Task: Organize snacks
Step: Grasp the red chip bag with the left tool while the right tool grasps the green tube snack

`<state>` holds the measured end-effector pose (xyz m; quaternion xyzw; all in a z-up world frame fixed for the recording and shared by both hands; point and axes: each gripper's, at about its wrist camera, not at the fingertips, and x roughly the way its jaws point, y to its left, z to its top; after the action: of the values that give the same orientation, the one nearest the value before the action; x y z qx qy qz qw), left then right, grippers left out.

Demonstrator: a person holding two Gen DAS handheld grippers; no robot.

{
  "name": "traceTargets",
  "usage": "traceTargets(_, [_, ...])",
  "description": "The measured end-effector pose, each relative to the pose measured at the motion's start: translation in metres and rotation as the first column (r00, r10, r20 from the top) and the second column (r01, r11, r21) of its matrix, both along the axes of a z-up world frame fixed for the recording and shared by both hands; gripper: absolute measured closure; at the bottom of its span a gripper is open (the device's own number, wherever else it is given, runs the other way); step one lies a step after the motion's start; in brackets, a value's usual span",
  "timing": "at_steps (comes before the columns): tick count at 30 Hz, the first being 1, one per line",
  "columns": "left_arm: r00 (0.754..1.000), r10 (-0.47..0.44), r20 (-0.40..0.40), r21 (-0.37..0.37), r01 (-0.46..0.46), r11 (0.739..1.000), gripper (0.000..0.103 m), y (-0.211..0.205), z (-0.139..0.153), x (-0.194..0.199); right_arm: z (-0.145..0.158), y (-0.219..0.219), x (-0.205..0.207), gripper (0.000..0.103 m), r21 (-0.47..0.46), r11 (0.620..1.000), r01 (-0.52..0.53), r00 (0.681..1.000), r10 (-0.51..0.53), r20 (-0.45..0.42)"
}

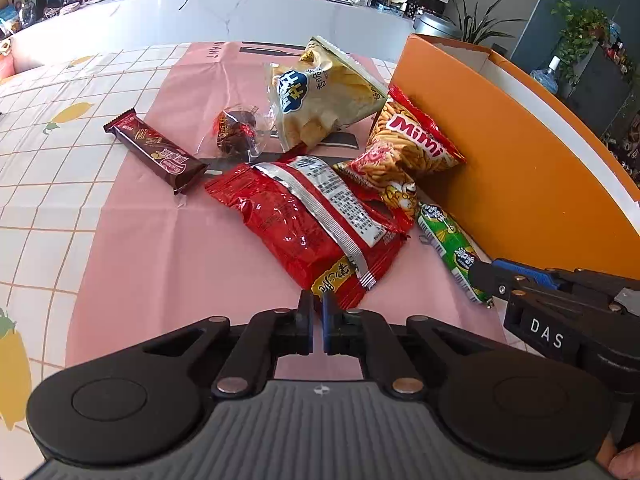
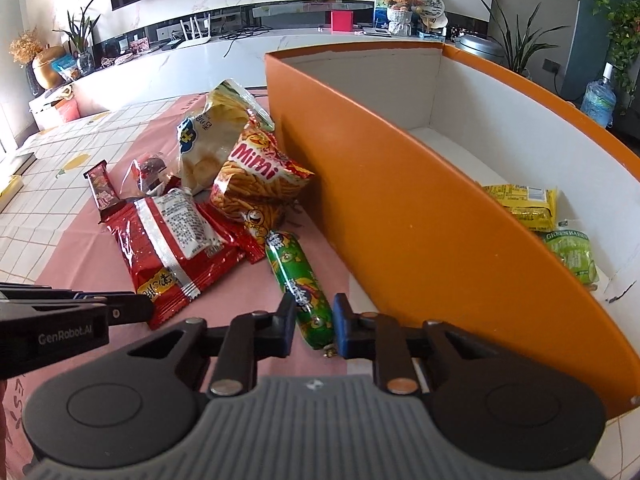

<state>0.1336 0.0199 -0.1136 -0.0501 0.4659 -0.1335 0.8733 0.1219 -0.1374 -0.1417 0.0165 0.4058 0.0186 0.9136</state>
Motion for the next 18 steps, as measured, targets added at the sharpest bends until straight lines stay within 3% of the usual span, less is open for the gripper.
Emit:
traceTargets(4, [1.0,-0.017,-0.023,0.005,0.017,1.0,0.103,0.013,0.004,-0.016,0.003,0.005,-0.007,0.103,0.021,0.999,-0.042,0.999,0.042,0.009])
traceTargets(13, [0.998,-0.002,-0.063,0.113,0.009,0.994,0.103,0.047,0.007,-0.051,0.01,0.022,-0.03,0.103,0.021,0.991,-0.13,0.991,0.129,0.029])
traceTargets(16, [0.998,0.032,-0.047,0.105,-0.027,0.994,0.103,0.055,0.01,-0.051,0.013,0.023,-0.033,0.101,0.002,0.993,-0.117,0.991,0.117,0.058])
traceTargets(18, [0.999,0.048,-0.02,0.076,-0.046,0.996,0.094,0.054,0.015,-0.051,0.014,0.02,-0.032,0.099,-0.002,0.996,-0.086,0.994,0.086,0.067])
